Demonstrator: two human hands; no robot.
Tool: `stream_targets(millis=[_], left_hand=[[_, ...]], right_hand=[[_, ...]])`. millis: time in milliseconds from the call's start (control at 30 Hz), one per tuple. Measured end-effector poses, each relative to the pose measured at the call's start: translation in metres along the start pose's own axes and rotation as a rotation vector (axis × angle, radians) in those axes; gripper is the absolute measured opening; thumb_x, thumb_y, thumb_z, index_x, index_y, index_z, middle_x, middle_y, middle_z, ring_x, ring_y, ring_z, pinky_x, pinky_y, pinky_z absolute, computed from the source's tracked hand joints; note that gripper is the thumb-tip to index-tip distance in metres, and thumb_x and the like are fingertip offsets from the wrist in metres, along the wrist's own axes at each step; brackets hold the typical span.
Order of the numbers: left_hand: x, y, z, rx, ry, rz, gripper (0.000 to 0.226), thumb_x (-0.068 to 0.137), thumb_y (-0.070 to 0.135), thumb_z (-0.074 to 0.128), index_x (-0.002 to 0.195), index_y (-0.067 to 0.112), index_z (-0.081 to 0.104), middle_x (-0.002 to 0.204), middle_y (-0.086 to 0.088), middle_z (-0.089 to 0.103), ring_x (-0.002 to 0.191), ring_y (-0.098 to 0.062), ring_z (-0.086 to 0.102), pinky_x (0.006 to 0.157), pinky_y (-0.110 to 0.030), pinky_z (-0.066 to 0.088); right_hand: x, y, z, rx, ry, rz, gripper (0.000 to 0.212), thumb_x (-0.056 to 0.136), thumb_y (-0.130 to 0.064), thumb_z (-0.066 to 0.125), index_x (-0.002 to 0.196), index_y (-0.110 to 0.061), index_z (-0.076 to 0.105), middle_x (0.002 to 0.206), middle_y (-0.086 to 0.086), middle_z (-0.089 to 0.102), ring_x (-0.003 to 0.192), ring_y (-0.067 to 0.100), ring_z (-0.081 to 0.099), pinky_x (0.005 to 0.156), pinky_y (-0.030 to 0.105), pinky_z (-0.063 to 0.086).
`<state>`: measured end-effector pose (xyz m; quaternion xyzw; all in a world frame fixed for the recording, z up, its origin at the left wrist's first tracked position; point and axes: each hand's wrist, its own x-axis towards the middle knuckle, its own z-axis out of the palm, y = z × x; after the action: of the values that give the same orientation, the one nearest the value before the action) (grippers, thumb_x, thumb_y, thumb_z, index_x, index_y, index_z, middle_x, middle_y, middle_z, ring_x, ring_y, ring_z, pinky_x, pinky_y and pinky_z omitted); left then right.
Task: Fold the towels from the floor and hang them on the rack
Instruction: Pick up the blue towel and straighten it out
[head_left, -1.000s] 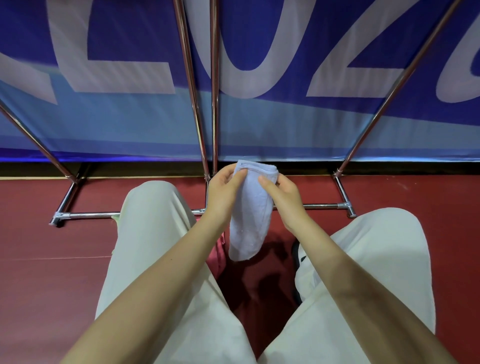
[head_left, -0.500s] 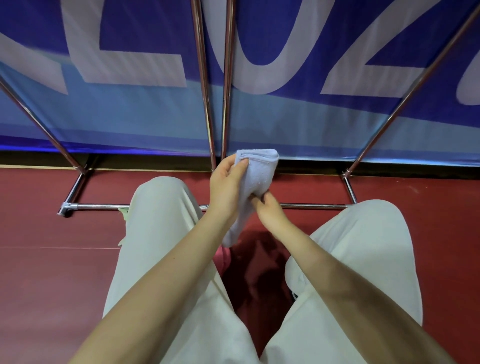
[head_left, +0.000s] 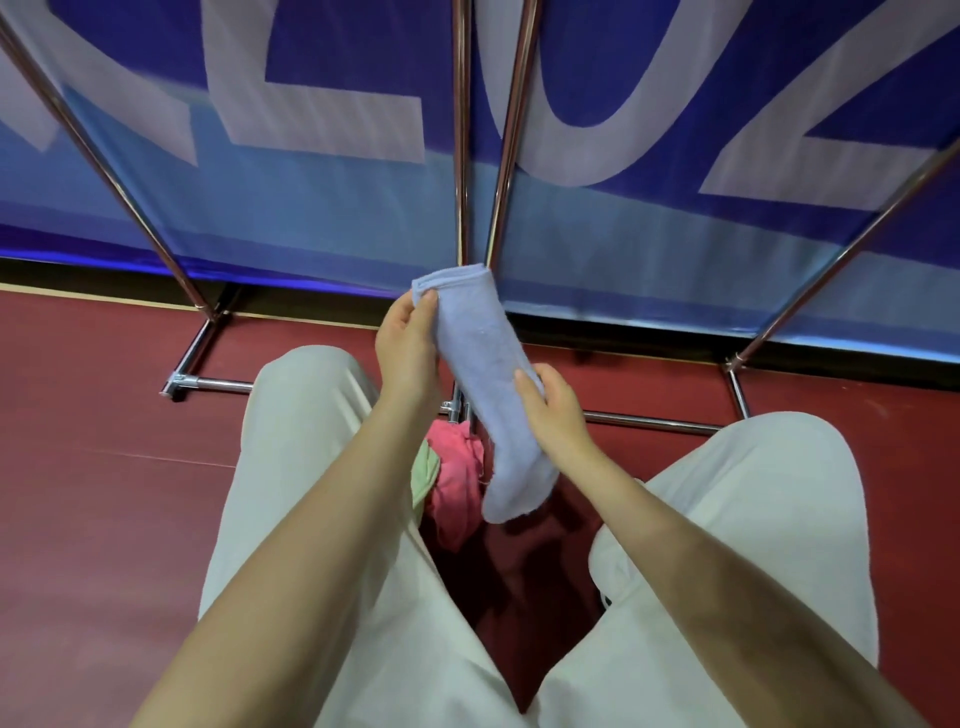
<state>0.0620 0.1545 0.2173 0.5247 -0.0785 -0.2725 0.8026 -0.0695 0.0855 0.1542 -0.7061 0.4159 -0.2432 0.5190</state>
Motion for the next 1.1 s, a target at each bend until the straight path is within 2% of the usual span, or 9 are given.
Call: stream_targets(millis=[167, 300, 400, 500, 633, 800, 933, 1000, 1100], left_hand=[[0.002, 0.013, -0.006, -0.032, 0.023, -0.059, 0.022, 0.097, 0.007, 0.050, 0.079, 0.015, 0.060, 0.051, 0.012, 0.050, 0.046, -0.001, 0.040, 0.044, -0.016, 0.031], [0.001, 0.026, 0.004, -0.004, -0.048, -0.027, 0.026, 0.096, 0.004, 0.047, 0.075, 0.015, 0.058, 0.050, 0.010, 0.046, 0.046, -0.005, 0.037, 0.045, -0.019, 0.028], [0.002, 0.043, 0.022, -0.026, -0.027, -0.017, 0.017, 0.094, 0.001, 0.048, 0.095, 0.010, 0.063, 0.074, 0.002, 0.061, 0.066, -0.011, 0.053, 0.053, -0.020, 0.042], [0.009, 0.067, 0.048, -0.037, -0.040, 0.002, 0.038, 0.096, 0.001, 0.049, 0.134, 0.008, 0.049, 0.114, -0.009, 0.063, 0.097, -0.019, 0.062, 0.070, -0.021, 0.054], [0.018, 0.102, 0.089, 0.043, -0.165, 0.033, 0.051, 0.096, -0.001, 0.045, 0.146, 0.005, 0.034, 0.132, -0.013, 0.056, 0.109, -0.022, 0.063, 0.080, -0.025, 0.056], [0.026, 0.151, 0.144, 0.116, -0.283, 0.033, 0.047, 0.083, -0.007, 0.045, 0.130, -0.002, 0.047, 0.115, -0.019, 0.060, 0.081, -0.021, 0.060, 0.069, -0.028, 0.051], [0.022, 0.180, 0.187, 0.134, -0.315, 0.043, 0.030, 0.079, -0.010, 0.038, 0.102, -0.004, 0.057, 0.082, -0.017, 0.058, 0.056, -0.019, 0.053, 0.070, -0.031, 0.046], [0.020, 0.189, 0.211, 0.160, -0.348, 0.031, 0.027, 0.083, -0.012, 0.033, 0.094, -0.002, 0.056, 0.067, -0.009, 0.051, 0.039, -0.008, 0.048, 0.052, -0.021, 0.047], [0.016, 0.194, 0.245, 0.299, -0.424, 0.009, 0.020, 0.079, -0.005, 0.039, 0.091, 0.004, 0.053, 0.079, -0.010, 0.052, 0.054, -0.014, 0.049, 0.052, -0.024, 0.044]], right_hand=[[-0.004, -0.019, -0.019, -0.005, -0.076, -0.049, 0.035, 0.090, -0.021, 0.065, 0.062, -0.015, 0.045, 0.060, -0.006, 0.039, 0.048, 0.000, 0.035, 0.050, 0.016, 0.029], [0.014, -0.041, -0.049, -0.087, -0.056, -0.103, 0.022, 0.092, -0.017, 0.061, 0.077, -0.002, 0.060, 0.073, 0.006, 0.051, 0.064, 0.005, 0.042, 0.056, 0.013, 0.033], [0.027, -0.070, -0.077, -0.122, -0.032, -0.125, 0.023, 0.095, -0.020, 0.056, 0.093, 0.002, 0.064, 0.085, 0.006, 0.059, 0.079, 0.012, 0.049, 0.060, 0.008, 0.035], [0.039, -0.104, -0.102, -0.099, -0.016, -0.111, 0.018, 0.096, -0.024, 0.052, 0.082, -0.016, 0.061, 0.080, -0.003, 0.057, 0.077, 0.011, 0.048, 0.060, 0.014, 0.038], [0.060, -0.158, -0.139, -0.087, 0.087, -0.149, 0.012, 0.093, -0.028, 0.053, 0.088, -0.020, 0.061, 0.090, -0.003, 0.060, 0.081, 0.012, 0.052, 0.066, 0.023, 0.041], [0.080, -0.243, -0.197, -0.140, 0.164, -0.278, 0.035, 0.087, -0.030, 0.057, 0.088, 0.005, 0.059, 0.079, 0.003, 0.054, 0.073, 0.014, 0.047, 0.066, 0.030, 0.039], [0.089, -0.299, -0.239, -0.198, 0.199, -0.366, 0.024, 0.091, -0.025, 0.057, 0.091, -0.003, 0.065, 0.085, 0.004, 0.060, 0.077, 0.012, 0.053, 0.064, 0.026, 0.043], [0.093, -0.321, -0.261, -0.223, 0.224, -0.400, 0.022, 0.092, -0.024, 0.058, 0.091, -0.004, 0.067, 0.087, 0.004, 0.062, 0.074, 0.011, 0.054, 0.062, 0.023, 0.043], [0.097, -0.345, -0.293, -0.218, 0.265, -0.409, 0.026, 0.091, -0.023, 0.060, 0.097, 0.002, 0.067, 0.089, 0.005, 0.064, 0.077, 0.013, 0.056, 0.066, 0.025, 0.045]])
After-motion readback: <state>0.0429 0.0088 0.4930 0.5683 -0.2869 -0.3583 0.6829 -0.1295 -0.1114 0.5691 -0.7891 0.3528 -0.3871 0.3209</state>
